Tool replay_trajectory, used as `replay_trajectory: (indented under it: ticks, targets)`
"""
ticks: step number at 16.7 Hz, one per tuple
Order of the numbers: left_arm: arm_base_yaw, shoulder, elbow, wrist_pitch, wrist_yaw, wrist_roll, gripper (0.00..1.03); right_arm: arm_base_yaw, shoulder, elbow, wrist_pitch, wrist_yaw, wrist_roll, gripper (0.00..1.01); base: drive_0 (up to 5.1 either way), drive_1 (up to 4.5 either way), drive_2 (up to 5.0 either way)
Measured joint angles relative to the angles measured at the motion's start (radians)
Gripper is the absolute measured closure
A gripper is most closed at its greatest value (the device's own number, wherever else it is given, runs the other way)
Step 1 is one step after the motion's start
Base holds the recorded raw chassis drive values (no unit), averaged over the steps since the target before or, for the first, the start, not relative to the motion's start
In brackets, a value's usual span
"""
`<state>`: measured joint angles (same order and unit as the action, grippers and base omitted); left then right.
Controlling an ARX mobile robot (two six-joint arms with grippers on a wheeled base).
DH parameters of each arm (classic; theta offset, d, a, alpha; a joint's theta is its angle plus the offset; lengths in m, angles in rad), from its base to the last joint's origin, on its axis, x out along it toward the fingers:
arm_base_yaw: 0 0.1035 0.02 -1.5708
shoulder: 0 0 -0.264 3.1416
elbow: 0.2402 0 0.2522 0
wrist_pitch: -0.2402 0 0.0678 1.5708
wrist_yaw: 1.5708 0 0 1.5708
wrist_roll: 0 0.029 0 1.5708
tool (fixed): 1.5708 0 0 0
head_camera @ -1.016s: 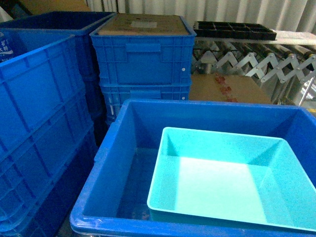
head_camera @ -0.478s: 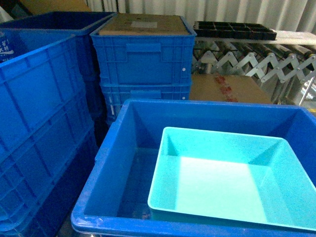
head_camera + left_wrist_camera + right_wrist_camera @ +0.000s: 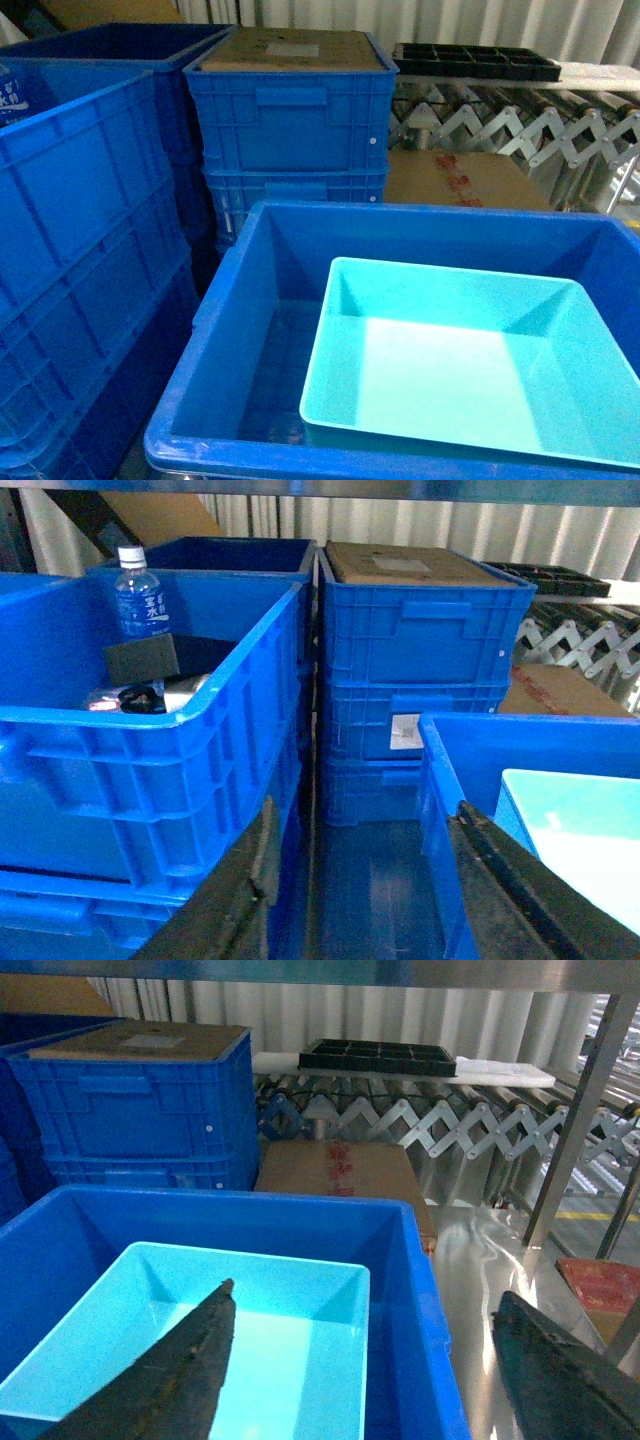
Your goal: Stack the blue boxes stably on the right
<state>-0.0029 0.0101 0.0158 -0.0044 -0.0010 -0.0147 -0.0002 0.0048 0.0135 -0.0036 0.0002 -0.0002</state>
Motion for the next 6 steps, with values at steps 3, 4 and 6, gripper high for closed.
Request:
replay_trajectory:
  ticks: [3,4,6]
  targets:
    - [0.0,0.0,0.0,0.0,0.0,0.0,0.13,0.0,0.0,0.0,0.0,0.0,0.0,0.03,0.0,0.0,0.0]
    - [0.0,0.0,0.0,0.0,0.0,0.001,0.03,0.0,0.0,0.0,0.0,0.0,0.0,0.03,0.0,0.0,0.0]
    - [0.0,0.0,0.0,0.0,0.0,0.001,0.05,0.0,0.0,0.0,0.0,0.0,0.0,0.03,0.0,0.0,0.0]
